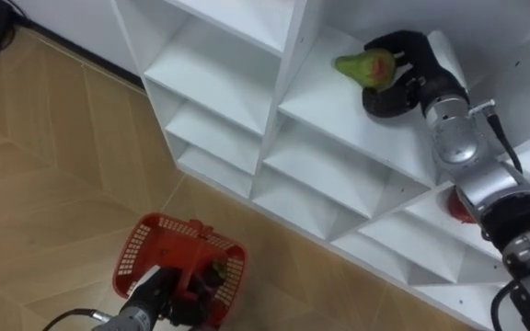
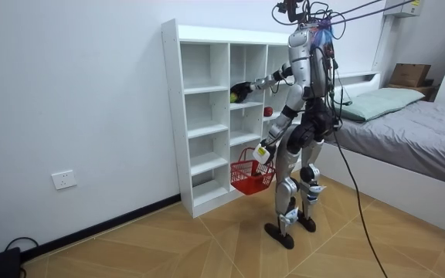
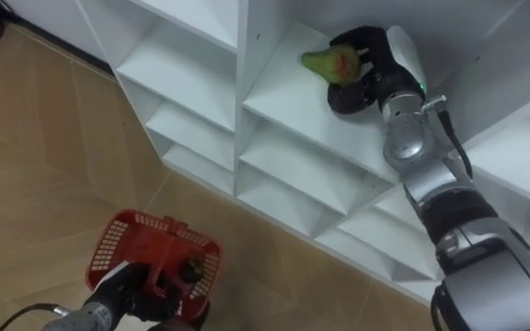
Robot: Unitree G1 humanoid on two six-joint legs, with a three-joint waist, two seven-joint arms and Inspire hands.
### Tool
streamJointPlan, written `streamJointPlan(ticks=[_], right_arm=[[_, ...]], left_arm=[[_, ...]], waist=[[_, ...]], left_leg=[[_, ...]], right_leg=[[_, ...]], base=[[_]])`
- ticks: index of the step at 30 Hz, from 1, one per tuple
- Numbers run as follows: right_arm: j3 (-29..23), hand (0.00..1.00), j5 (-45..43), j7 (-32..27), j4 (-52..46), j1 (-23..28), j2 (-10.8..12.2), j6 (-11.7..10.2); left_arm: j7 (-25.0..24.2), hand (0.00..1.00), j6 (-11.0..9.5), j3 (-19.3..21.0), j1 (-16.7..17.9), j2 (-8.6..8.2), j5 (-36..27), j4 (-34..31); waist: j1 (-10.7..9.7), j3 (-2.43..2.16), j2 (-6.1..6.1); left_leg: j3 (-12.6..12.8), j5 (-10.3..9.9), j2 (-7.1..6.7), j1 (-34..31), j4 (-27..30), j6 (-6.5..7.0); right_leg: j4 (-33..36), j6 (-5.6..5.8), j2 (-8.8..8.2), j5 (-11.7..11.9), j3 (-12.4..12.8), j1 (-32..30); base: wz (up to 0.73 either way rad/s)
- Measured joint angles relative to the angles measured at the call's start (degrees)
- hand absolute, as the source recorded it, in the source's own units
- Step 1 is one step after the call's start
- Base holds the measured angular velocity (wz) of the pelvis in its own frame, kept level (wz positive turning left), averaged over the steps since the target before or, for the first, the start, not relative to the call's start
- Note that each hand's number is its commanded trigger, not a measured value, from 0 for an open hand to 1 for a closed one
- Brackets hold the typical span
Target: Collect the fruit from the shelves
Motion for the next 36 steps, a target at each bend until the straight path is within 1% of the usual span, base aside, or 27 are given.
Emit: streamJointPlan(ticks=[5,9,13,15,16,17,20,22,23,25,26,27,28,29,30,32,34,35,36], right_arm=[[0.0,1.0,0.3,-0.4,0.0,0.0,0.1,0.1],[0.0,1.0,2.9,-0.5,-0.6,0.6,0.2,0.1],[-0.1,1.0,3.3,-0.5,-2.1,2.5,0.4,-0.1],[-0.1,1.0,3.6,-0.5,-2.2,3.0,0.4,-0.6],[-0.2,1.0,4.2,-0.5,-2.6,3.2,0.5,-0.6],[-0.4,1.0,4.5,-0.5,-3.0,3.6,0.6,-0.6],[-1.9,1.0,5.2,-0.4,-5.9,6.4,0.9,-0.7],[-2.3,1.0,5.8,0.6,-7.9,8.5,0.9,-1.0],[-2.3,1.0,5.8,1.0,-8.3,9.1,0.9,-1.0],[-2.3,1.0,5.7,2.4,-9.8,10.9,1.1,-1.2],[-2.3,1.0,5.7,2.5,-10.3,11.2,1.4,-1.2],[-2.3,1.0,5.7,2.9,-11.0,12.3,2.3,-1.1],[-2.5,1.0,5.9,3.2,-12.0,13.7,3.2,-1.3],[-2.7,1.0,6.2,3.4,-12.6,14.4,3.6,-1.3],[-2.8,1.0,6.8,4.4,-13.8,15.3,4.2,-1.3],[-2.8,1.0,7.6,5.8,-15.6,16.7,4.6,-1.3],[-2.3,1.0,7.7,7.5,-19.3,20.1,4.7,-1.4],[-2.3,1.0,7.7,7.9,-20.3,20.9,4.7,-1.4],[-2.4,1.0,7.9,8.8,-21.4,22.2,4.8,-1.7]], left_arm=[[0.0,1.0,0.0,0.0,0.2,0.03,0.0,0.0],[0.1,1.0,0.0,0.0,0.1,0.01,0.0,0.1],[1.2,1.0,0.0,-0.1,0.3,-0.05,0.5,0.1],[1.5,1.0,0.0,-0.1,0.2,-0.04,0.5,0.1],[1.8,1.0,0.0,-0.1,0.2,-0.09,0.5,0.1],[1.9,1.0,0.0,-0.1,0.2,-0.09,0.5,0.1],[2.2,1.0,0.0,-0.1,0.2,-0.19,0.4,0.2],[2.3,1.0,0.0,-0.1,0.1,-0.62,0.4,1.7],[2.3,1.0,0.0,-0.1,0.2,-0.68,0.4,2.1],[2.3,1.0,0.0,-0.1,0.3,-0.93,0.5,2.5],[2.3,1.0,0.0,-0.1,0.3,-1.0,0.5,2.6],[2.3,1.0,0.0,-0.1,0.5,-1.1,0.5,2.8],[2.3,1.0,0.0,0.1,0.6,-1.37,0.5,2.9],[2.3,1.0,0.0,0.1,0.7,-1.52,0.5,3.0],[2.3,1.0,-0.1,0.1,0.8,-1.82,0.5,3.0],[2.3,1.0,-0.1,0.0,0.9,-2.14,0.5,3.0],[2.3,1.0,-0.2,-0.1,1.1,-2.46,0.5,3.0],[2.3,1.0,-0.2,-0.1,1.1,-2.62,0.5,3.0],[2.0,1.0,-0.2,-0.1,1.2,-2.8,0.5,3.0]], waist=[[0.1,0.08,0.11],[-0.1,0.05,0.07],[-0.3,0.05,0.11],[-0.6,0.05,0.14],[-1.4,0.0,0.28],[-1.6,-0.01,0.35],[-1.7,-0.11,0.65],[-1.9,-0.21,1.43],[-2.0,-0.35,1.7],[-3.1,-0.95,2.87],[-3.2,-1.06,3.16],[-3.4,-1.4,3.62],[-3.5,-1.59,4.0],[-3.7,-1.77,4.26],[-4.7,-1.99,4.66],[-5.7,-2.12,4.95],[-6.6,-2.19,4.95],[-6.9,-2.22,5.01],[-7.6,-2.3,5.15]], left_leg=[[0.0,0.0,-0.03,0.0,0.1,0.0],[0.0,0.0,-0.01,0.1,0.1,0.01],[-0.1,0.0,-0.04,1.1,0.0,0.02],[-0.3,0.0,-0.06,1.2,0.0,0.03],[-0.7,0.0,-0.13,1.1,0.1,0.03],[-0.9,0.0,-0.14,1.1,0.1,0.03],[-0.9,0.0,-0.12,1.2,0.3,0.03],[-0.6,-0.1,-0.1,2.1,0.3,0.06],[-0.6,-0.1,-0.08,2.4,0.2,0.06],[-0.6,-0.3,-0.08,3.3,0.2,0.1],[-0.6,-0.3,-0.09,3.7,0.1,0.1],[-0.5,-0.3,-0.11,4.4,0.0,0.12],[-0.3,-0.3,-0.1,5.0,-0.1,0.16],[-0.3,-0.3,-0.11,5.1,-0.1,0.17],[-0.2,-0.3,-0.16,5.1,0.0,0.18],[0.1,-0.3,-0.1,5.3,0.1,0.18],[0.7,-0.3,-0.02,5.9,0.1,0.19],[0.9,-0.3,-0.01,6.0,0.1,0.2],[1.1,-0.4,-0.01,6.2,0.1,0.24]], right_leg=[[0.0,0.0,0.0,0.0,0.0,0.1],[-0.2,0.0,0.0,0.0,0.0,0.2],[-0.2,0.01,-0.06,0.0,-0.1,1.2],[-0.3,0.01,-0.08,0.0,-0.4,1.4],[-0.3,0.01,-0.14,0.0,-0.9,1.6],[-0.3,0.02,-0.14,0.0,-1.0,1.7],[-0.4,0.05,-0.09,0.0,-1.1,1.9],[-0.5,0.09,-0.02,0.1,-0.6,2.8],[-0.5,0.09,-0.03,0.1,-0.6,3.1],[-0.7,0.13,-0.03,0.0,-1.0,4.1],[-0.8,0.14,-0.05,0.0,-1.0,4.5],[-0.8,0.27,-0.04,-0.1,-0.5,5.0],[-0.8,0.34,-0.03,-0.1,-0.3,5.5],[-0.8,0.37,-0.05,-0.1,-0.2,5.7],[-0.8,0.41,-0.07,-0.1,0.0,5.7],[-0.8,0.41,-0.06,-0.2,0.3,5.7],[-0.7,0.41,-0.02,-0.2,1.0,6.0],[-0.6,0.41,-0.02,-0.2,1.2,6.0],[-0.6,0.44,-0.02,-0.2,1.6,6.0]], base=[[0.0],[0.0],[0.02],[0.07],[0.15],[0.14],[0.01],[-0.06],[0.0],[0.02],[0.0],[-0.06],[-0.06],[-0.05],[-0.05],[-0.08],[-0.13],[-0.16],[-0.1]])
